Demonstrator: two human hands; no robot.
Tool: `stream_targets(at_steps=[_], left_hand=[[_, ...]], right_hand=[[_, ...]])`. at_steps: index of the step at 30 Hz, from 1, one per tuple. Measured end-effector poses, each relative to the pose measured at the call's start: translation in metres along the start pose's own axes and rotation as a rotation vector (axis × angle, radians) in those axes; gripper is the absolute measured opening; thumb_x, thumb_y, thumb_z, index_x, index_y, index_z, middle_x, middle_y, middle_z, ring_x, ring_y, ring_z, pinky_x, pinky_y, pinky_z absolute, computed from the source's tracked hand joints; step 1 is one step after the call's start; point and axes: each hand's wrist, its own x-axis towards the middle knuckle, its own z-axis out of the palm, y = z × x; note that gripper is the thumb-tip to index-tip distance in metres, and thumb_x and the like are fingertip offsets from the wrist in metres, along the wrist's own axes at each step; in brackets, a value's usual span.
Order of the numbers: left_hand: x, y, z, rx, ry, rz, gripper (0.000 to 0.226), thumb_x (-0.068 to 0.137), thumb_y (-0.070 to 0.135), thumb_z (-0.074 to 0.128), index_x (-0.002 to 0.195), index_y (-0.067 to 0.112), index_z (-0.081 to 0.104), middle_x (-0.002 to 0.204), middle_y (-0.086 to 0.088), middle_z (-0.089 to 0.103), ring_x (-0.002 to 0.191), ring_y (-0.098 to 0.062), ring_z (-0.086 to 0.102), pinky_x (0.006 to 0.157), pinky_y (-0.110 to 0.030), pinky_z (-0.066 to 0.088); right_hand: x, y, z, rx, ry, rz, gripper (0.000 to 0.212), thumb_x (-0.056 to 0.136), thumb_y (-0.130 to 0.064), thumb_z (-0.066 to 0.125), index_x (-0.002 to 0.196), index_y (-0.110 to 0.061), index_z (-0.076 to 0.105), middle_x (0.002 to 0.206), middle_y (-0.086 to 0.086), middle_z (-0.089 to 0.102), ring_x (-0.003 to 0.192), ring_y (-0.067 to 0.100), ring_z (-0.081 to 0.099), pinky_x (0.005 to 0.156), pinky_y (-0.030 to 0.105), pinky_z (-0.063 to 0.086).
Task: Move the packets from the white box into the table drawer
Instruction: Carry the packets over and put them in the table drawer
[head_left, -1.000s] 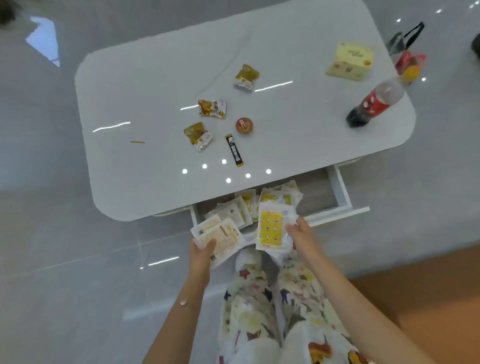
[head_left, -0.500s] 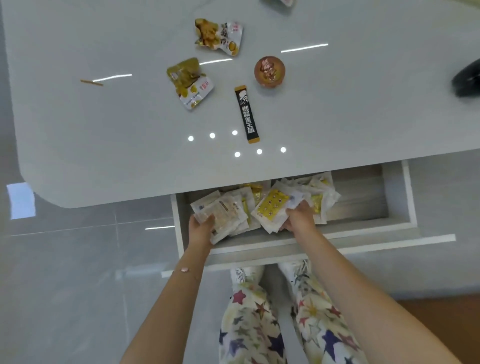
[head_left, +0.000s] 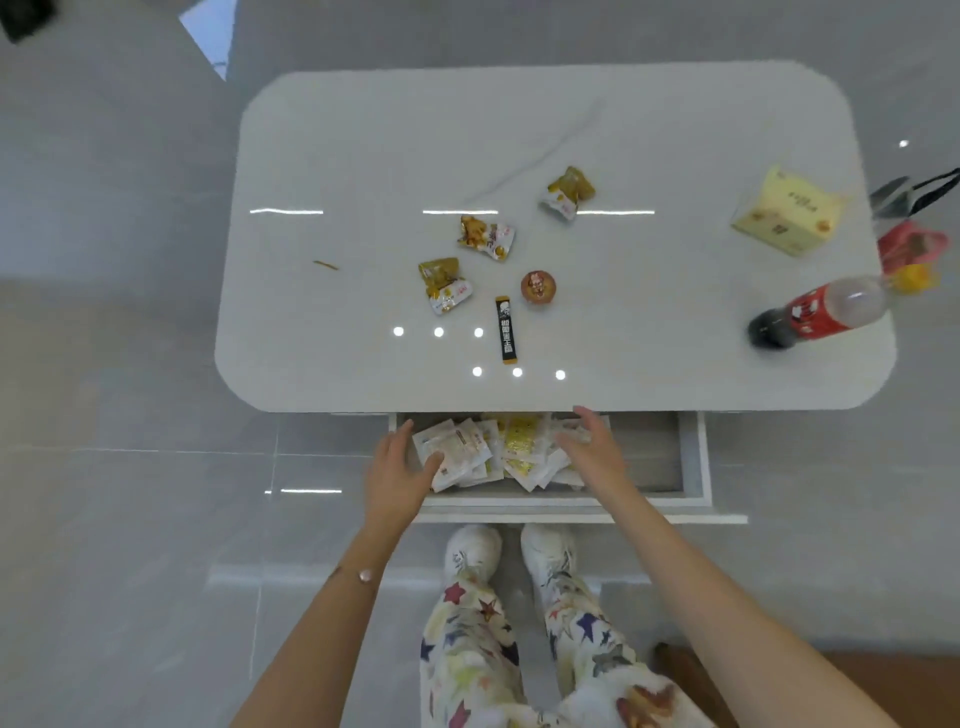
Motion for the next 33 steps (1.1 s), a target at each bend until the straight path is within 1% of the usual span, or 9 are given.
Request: stream_targets(at_steps=[2,4,6,9,13,18,23,28,33], left_hand=[[-0.028,0.017,-0.033,0.197,0.05,0.068,0.069,0.089,0.051,0.057,0.148,0.024,0.031,0.153,-0.008,0.033,0.14,-0.03,0.03,0.113,-0.048,0.026],[-0.06,0.034,-0.067,0.32,0.088,0.083,0.073,0.089,0.058,0.052,0.15,0.029,0.025,0.157,-0.008,0.023,0.143,-0.031,0.022,0.114,-0.051,0.018],[-0.095,0.049,-0.098,0.399,0.147,0.087,0.076,0.088,0.06,0.05,0.151,0.03,0.021,0.159,-0.008,0.016,0.144,-0.033,0.019,0.114,-0.054,0.016],[-0.142,0.062,-0.137,0.43,0.225,0.072,0.079,0.089,0.061,0.049,0.153,0.031,0.014,0.161,-0.008,0.007,0.146,-0.034,0.012,0.116,-0.054,0.012],[-0.189,0.049,-0.192,0.433,0.35,-0.002,0.082,0.087,0.062,0.049,0.152,0.033,0.01,0.162,-0.005,0.002,0.148,-0.033,0.003,0.117,-0.053,0.006],[-0.245,-0.007,-0.258,0.366,0.517,-0.157,0.082,0.087,0.064,0.048,0.153,0.032,0.012,0.162,-0.005,0.002,0.148,-0.032,0.002,0.117,-0.051,0.004],[-0.304,-0.096,-0.307,0.253,0.592,-0.389,0.084,0.086,0.067,0.046,0.153,0.033,0.009,0.162,-0.004,0.002,0.148,-0.031,0.002,0.117,-0.05,0.005],[-0.364,-0.186,-0.347,0.124,0.664,-0.567,0.083,0.086,0.067,0.046,0.153,0.034,0.008,0.162,-0.002,-0.005,0.148,-0.029,-0.004,0.117,-0.051,0.0],[-0.416,-0.267,-0.379,0.005,0.731,-0.689,0.083,0.086,0.065,0.048,0.153,0.035,0.008,0.162,-0.002,-0.004,0.148,-0.029,-0.003,0.118,-0.052,-0.002]], right_hand=[[-0.034,-0.035,-0.018,-0.146,-0.018,-0.114,0.062,0.09,-0.038,0.062,0.144,-0.026,0.037,0.149,0.002,0.038,0.136,0.02,0.036,0.11,0.037,0.034],[-0.068,-0.069,-0.033,-0.375,-0.035,-0.226,0.069,0.089,-0.047,0.06,0.148,-0.027,0.031,0.151,0.003,0.035,0.14,0.024,0.03,0.111,0.041,0.029],[-0.1,-0.101,-0.041,-0.623,-0.039,-0.335,0.075,0.088,-0.055,0.056,0.15,-0.03,0.024,0.153,0.004,0.032,0.141,0.028,0.026,0.11,0.044,0.028],[-0.14,-0.14,-0.037,-0.892,-0.05,-0.511,0.078,0.087,-0.06,0.051,0.151,-0.032,0.017,0.156,0.006,0.024,0.143,0.03,0.02,0.112,0.047,0.026],[-0.188,-0.187,-0.002,-1.105,-0.08,-0.76,0.081,0.087,-0.063,0.048,0.152,-0.032,0.013,0.157,0.007,0.021,0.144,0.031,0.017,0.114,0.049,0.022],[-0.25,-0.231,0.084,-1.24,-0.188,-1.01,0.08,0.088,-0.06,0.049,0.153,-0.031,0.011,0.157,0.007,0.02,0.144,0.032,0.014,0.115,0.049,0.018],[-0.32,-0.254,0.202,-1.304,-0.3,-1.21,0.082,0.086,-0.057,0.055,0.152,-0.03,0.016,0.155,0.007,0.025,0.143,0.031,0.019,0.114,0.047,0.019],[-0.386,-0.26,0.319,-1.348,-0.413,-1.314,0.081,0.085,-0.057,0.056,0.152,-0.029,0.018,0.155,0.007,0.025,0.142,0.029,0.02,0.112,0.044,0.021],[-0.441,-0.254,0.425,-1.341,-0.516,-1.363,0.081,0.084,-0.059,0.056,0.151,-0.029,0.02,0.152,0.007,0.031,0.14,0.027,0.026,0.112,0.045,0.025]])
